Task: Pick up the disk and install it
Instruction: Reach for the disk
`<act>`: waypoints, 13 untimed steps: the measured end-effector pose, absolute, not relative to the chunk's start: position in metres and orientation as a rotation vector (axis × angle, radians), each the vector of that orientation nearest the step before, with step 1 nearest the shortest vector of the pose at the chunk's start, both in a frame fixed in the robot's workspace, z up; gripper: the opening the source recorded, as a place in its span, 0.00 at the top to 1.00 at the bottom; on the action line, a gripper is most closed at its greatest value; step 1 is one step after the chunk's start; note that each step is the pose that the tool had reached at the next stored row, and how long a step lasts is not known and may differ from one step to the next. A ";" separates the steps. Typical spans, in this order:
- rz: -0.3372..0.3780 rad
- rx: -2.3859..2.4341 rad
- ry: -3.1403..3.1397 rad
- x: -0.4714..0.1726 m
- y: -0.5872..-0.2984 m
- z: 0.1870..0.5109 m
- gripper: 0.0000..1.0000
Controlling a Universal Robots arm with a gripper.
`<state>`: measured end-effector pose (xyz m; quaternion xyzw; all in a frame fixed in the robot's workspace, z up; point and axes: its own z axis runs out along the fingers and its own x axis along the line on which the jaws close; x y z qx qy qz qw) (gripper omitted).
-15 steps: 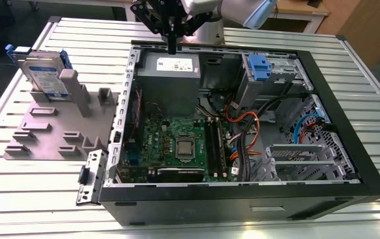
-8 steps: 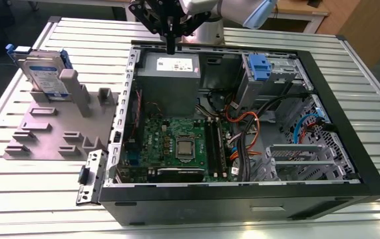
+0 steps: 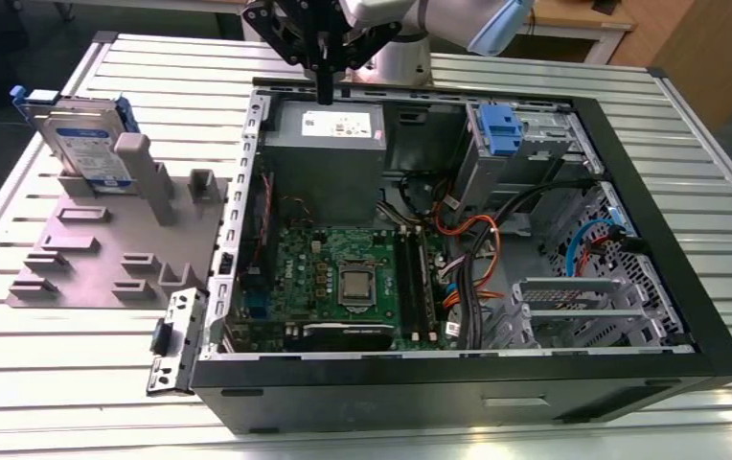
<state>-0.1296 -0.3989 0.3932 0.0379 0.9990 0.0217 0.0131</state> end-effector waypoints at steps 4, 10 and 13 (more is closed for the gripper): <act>0.068 0.118 3.112 -0.130 -0.399 0.393 0.89; 0.068 0.118 3.112 -0.134 -0.399 0.393 0.89; 0.068 0.118 3.112 -0.134 -0.399 0.393 0.89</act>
